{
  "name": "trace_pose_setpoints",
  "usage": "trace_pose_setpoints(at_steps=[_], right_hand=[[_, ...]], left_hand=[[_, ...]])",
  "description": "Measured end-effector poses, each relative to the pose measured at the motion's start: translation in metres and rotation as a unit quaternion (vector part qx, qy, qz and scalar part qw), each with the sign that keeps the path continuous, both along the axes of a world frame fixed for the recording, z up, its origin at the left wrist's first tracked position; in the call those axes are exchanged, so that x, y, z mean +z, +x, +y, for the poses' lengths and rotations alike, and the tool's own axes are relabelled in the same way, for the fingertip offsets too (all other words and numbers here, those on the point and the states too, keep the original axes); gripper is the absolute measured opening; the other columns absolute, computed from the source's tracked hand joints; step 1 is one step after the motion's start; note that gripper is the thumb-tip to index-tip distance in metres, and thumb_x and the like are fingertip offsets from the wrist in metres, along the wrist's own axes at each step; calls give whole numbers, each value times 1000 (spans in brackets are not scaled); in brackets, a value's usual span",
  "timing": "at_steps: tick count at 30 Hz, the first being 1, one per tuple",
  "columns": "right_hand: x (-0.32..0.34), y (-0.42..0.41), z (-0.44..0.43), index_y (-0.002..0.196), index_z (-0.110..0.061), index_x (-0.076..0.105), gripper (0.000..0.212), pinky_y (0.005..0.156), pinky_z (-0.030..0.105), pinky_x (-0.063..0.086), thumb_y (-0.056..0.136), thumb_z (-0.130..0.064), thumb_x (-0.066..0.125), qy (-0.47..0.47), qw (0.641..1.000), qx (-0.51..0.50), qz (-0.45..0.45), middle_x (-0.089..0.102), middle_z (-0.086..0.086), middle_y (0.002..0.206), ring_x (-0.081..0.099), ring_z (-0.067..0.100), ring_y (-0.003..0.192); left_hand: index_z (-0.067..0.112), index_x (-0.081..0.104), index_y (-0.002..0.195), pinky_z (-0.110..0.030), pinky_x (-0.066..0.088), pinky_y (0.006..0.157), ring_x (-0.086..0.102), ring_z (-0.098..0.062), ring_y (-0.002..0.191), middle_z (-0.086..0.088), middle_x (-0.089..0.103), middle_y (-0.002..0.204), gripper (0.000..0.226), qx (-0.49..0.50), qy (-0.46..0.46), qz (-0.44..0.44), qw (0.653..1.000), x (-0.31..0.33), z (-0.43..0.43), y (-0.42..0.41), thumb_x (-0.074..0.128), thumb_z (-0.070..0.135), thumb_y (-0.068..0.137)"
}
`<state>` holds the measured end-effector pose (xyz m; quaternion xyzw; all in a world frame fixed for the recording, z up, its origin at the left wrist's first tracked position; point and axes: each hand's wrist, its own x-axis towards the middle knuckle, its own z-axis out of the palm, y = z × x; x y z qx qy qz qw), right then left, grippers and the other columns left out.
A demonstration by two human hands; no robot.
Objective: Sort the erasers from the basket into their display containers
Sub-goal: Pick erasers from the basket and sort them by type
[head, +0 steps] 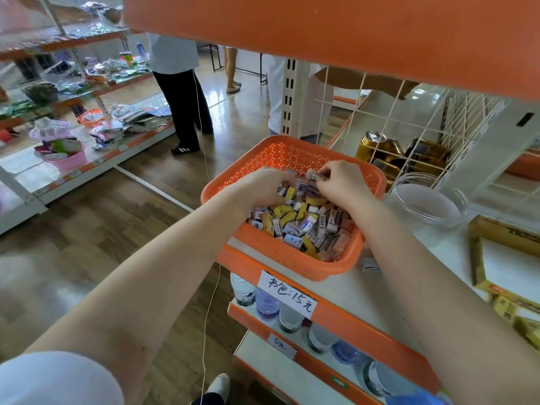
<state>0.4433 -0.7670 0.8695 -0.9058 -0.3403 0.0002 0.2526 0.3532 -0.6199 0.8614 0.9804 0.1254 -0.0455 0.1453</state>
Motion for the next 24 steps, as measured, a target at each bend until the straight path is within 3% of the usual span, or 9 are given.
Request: trace_pose_setpoints(at_steps=[6,10,12,14,16,19,24], right_hand=[[1,-2,-1,106,-7,68,22,89,36,49,90,-14,55,6,1000,8,14,67,10,107,60,23,99],[2,-4,-1,107,-7,68,23,86,32,48,90,-14,56,4,1000,10,16,66,10,108,60,22,99],[3,-5,-2,108,-7,68,23,85,31,46,90,-14,55,7,1000,9,19,66,10,109,59,22,100],[4,-5,-3,108,-7,68,23,86,32,47,90,-13,55,9,1000,12,21,66,10,108,59,22,99],[4,-6,-3,107,-7,69,24,88,33,47,88,-11,55,11,1000,16,21,67,10,107,59,22,99],[4,-6,-4,109,-6,68,25,89,32,44,88,-11,55,11,1000,14,23,66,10,110,58,23,103],[4,-7,-4,112,-7,67,26,86,29,43,89,-13,57,10,999,20,29,66,10,112,59,22,103]], left_hand=[[24,52,131,-29,47,81,47,-19,109,-1,48,123,49,21,19,-26,999,-1,1,2,66,18,84],[33,62,117,-41,28,104,30,-22,128,4,40,138,35,2,84,-15,996,4,6,-5,68,27,83],[37,60,121,-46,18,112,18,-24,139,7,29,151,43,-3,94,-2,996,5,8,-8,67,18,83],[38,55,127,-45,17,115,18,-22,142,10,28,153,53,-13,110,10,994,5,8,-8,61,8,84],[38,52,131,-41,23,113,27,-19,138,12,37,149,57,-13,129,2,992,3,8,-7,59,7,84],[36,52,131,-36,36,101,40,-19,124,11,50,138,49,0,147,-25,989,3,9,-6,65,22,86],[34,54,125,-34,35,93,39,-21,117,7,53,131,41,-1,188,-27,982,3,6,-8,66,31,86]])
